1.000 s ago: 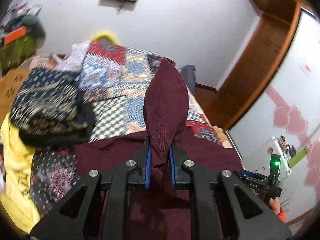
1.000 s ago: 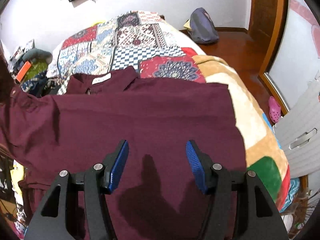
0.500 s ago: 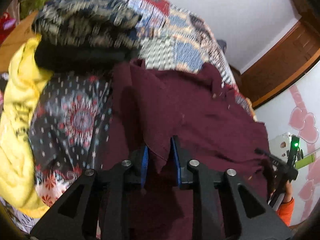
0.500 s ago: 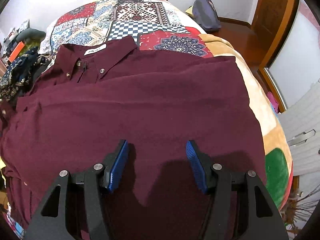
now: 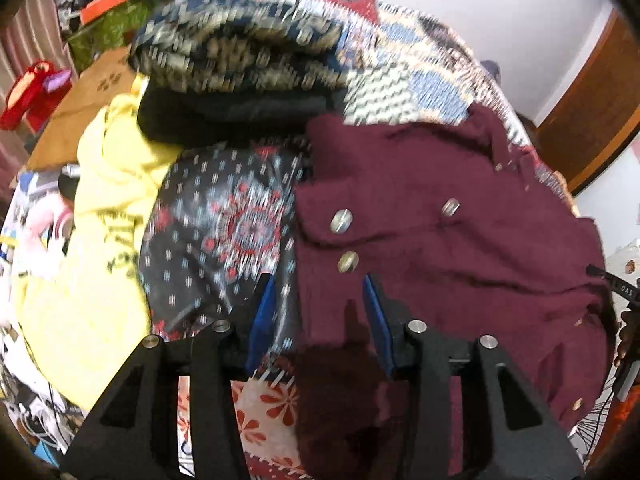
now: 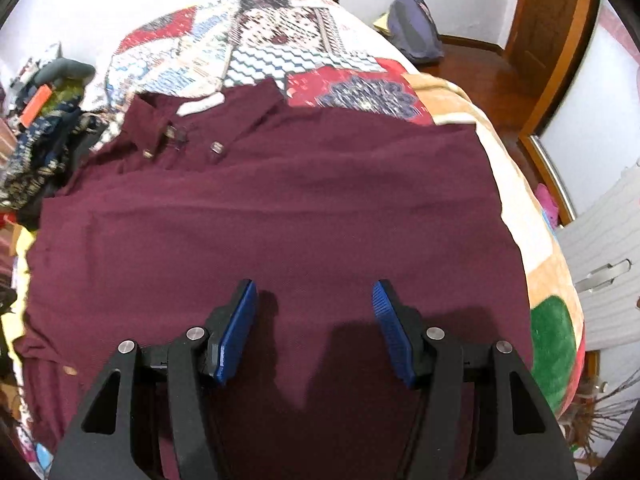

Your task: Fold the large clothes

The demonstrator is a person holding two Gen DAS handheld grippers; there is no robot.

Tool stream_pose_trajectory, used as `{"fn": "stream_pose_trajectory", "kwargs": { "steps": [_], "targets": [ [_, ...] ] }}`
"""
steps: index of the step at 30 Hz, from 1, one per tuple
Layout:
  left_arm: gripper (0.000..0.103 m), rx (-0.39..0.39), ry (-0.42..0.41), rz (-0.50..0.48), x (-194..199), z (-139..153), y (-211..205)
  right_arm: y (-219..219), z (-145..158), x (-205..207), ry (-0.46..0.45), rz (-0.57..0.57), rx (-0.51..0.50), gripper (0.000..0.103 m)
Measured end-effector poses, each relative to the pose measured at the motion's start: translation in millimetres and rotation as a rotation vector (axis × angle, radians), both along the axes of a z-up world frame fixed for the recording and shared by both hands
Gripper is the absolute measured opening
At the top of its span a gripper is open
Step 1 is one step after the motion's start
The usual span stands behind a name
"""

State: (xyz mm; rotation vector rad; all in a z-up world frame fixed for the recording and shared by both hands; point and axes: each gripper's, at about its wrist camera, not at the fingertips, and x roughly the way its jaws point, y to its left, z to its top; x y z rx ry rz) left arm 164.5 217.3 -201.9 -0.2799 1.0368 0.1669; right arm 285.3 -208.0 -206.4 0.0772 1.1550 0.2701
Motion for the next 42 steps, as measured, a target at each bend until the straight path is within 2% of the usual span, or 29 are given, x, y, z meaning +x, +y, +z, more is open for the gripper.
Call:
{"fn": "stream_pose_trajectory", "kwargs": {
  "steps": [4,7,12,14,16,19,21,27,29,33,37,39,42],
  "targets": [
    [0.052,-0.019,-0.055,-0.051,21,17,-16,16,19,-6,-0.052,0.046,0.022,0.056],
    [0.055,-0.030,-0.054,-0.104,41,15,-36,31,19,-12,-0.059,0.103,0.028,0.057],
    [0.056,-0.014,0.023,-0.189,60,-13,-67,49,-3,-18,-0.013,0.167,-0.009,0.057],
    [0.062,-0.002,0.067,-0.214,64,-32,-74,50,-11,-17,-0.006,0.165,-0.002,0.059],
    [0.064,-0.007,0.068,-0.212,64,-40,-74,45,-12,-15,-0.007,0.154,0.015,0.062],
    [0.064,-0.043,0.083,-0.210,65,-35,-67,33,-8,-8,0.012,0.160,0.037,0.062],
    [0.064,-0.050,0.073,-0.194,66,-25,-57,26,-1,-6,-0.011,0.146,0.018,0.062],
    [0.064,-0.025,0.014,-0.051,78,-4,-1,-11,18,15,-0.087,0.062,-0.042,0.062],
    [0.064,-0.056,0.015,-0.005,85,-6,21,-27,19,26,-0.096,0.022,-0.051,0.062],
    [0.065,-0.188,0.032,0.069,101,-21,58,-59,13,50,-0.076,-0.065,-0.042,0.062],
    [0.064,-0.281,0.065,0.050,122,-44,64,-82,-6,75,-0.018,-0.125,0.008,0.062],
    [0.065,-0.303,0.088,0.044,132,-56,63,-91,-17,87,0.017,-0.148,0.047,0.062],
    [0.065,-0.363,0.115,0.067,145,-75,68,-100,-32,100,0.060,-0.182,0.101,0.062]
  ]
}}
